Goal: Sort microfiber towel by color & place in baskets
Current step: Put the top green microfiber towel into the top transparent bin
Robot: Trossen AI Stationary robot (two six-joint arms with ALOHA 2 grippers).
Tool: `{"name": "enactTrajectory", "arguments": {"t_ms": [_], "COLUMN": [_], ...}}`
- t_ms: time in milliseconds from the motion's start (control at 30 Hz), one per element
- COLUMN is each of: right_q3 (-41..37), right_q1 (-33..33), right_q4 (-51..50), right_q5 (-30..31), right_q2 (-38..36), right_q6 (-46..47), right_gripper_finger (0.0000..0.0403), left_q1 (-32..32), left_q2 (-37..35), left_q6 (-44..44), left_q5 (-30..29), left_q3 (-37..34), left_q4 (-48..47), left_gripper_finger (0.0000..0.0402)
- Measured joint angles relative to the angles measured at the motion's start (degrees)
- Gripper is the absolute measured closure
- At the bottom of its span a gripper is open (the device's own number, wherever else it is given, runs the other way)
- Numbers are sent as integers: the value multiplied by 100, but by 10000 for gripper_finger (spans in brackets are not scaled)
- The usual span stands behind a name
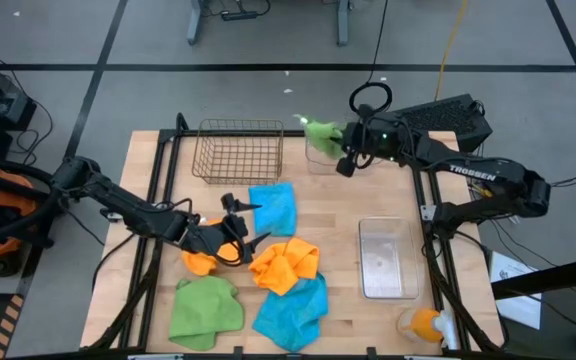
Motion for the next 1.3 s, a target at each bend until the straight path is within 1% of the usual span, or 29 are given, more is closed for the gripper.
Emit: {"name": "enactTrajectory", "arguments": {"t_ms": [133,267,500,767,867,933,1033,1133,1200,1300], "right_q3": [1,0,0,0,-2,-2,-2,-2,2,108], "right_q1": [35,-185,-703,-1051,-1102,-1102,-1102,-1100,-1089,-1056], "right_q4": [-22,-487,-877,-941,-1004,-1052,-1071,-1119,-1193,-1592], "right_q5": [307,618,605,598,597,601,618,746,725,706], "right_q2": [91,237,698,1424,1610,1675,1698,1649,1612,1608], "right_q6": [-227,-585,-688,-707,-707,-705,-703,-572,-465,-206], "right_gripper_finger": [390,390,390,389,383,371,342,302,272,231], "left_q1": [32,28,28,28,28,28,29,32,34,34], "left_q2": [-2,-2,-2,-2,-4,-4,25,96,156,216], "left_q6": [-4,-107,-151,-157,-160,-160,-157,-151,-151,-149], "left_q5": [0,0,0,199,267,282,282,282,282,282], "left_q3": [0,0,0,0,0,0,0,0,0,0], "left_q4": [3,-7,-42,-49,-49,-49,-47,-44,-55,-47], "left_gripper_finger": [32,32,32,32,32,32,32,32,32,32]}}
